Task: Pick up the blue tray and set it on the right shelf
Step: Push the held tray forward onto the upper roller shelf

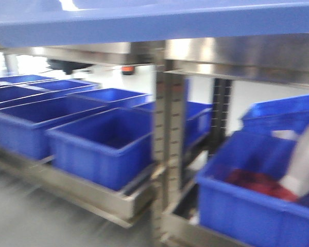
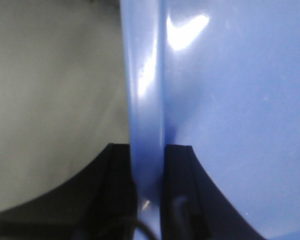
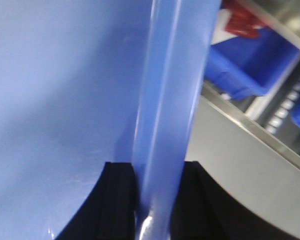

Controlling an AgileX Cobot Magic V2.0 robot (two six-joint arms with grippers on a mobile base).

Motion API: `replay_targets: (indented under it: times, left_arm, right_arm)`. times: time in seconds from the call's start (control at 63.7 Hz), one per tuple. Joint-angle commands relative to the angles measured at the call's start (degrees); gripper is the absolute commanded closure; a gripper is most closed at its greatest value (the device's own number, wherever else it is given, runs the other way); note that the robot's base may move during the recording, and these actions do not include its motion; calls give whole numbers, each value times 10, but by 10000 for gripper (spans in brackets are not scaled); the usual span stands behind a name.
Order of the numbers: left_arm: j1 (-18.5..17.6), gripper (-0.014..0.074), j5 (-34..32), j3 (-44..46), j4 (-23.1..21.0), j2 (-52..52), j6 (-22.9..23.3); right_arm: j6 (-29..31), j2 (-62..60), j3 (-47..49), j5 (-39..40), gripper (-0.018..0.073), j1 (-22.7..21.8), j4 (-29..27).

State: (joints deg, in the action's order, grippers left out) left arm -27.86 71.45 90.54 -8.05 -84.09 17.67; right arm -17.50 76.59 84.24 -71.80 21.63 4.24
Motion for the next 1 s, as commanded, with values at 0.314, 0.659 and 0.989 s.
replay_targets:
  times: [0.314,0.659,0.989]
  left_arm:
    - [-4,645,52,15,-18,19,-14]
    - [-4,645,52,15,-18,19,-14]
    - [-4,645,52,15,-18,19,-14]
  right_arm:
    - [15,-18,15,8,503,0,14]
    - [15,-18,15,8,503,0,14]
    - [15,-18,15,8,503,0,14]
